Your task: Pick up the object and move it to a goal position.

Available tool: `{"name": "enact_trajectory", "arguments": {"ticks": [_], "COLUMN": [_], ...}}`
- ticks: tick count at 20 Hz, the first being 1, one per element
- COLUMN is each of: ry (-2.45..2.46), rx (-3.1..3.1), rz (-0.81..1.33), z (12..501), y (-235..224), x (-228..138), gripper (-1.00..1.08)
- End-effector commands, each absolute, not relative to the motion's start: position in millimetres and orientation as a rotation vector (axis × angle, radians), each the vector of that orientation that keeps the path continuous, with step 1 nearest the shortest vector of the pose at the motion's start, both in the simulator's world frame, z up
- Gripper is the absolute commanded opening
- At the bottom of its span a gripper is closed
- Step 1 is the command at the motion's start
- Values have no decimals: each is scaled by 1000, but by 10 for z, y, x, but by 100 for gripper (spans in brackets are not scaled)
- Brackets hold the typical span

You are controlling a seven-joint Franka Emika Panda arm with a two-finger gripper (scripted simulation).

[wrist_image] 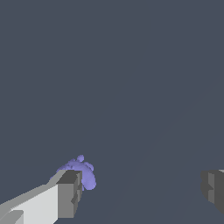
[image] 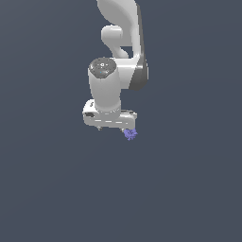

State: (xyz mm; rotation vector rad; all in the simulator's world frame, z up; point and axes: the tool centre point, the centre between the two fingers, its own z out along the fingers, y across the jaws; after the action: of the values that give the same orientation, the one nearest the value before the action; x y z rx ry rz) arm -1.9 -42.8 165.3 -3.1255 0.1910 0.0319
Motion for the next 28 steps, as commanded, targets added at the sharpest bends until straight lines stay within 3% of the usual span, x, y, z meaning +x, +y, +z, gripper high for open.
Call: {"name": "enact_trajectory", "arguments": {"ticks": [1, 28], "ry": [208, 975], "rx": [-3124, -2982], "rz": [32, 19], "z": [1642, 1211], "y": [-409, 164], "x": [-26, -346], "gripper": [100, 100]}}
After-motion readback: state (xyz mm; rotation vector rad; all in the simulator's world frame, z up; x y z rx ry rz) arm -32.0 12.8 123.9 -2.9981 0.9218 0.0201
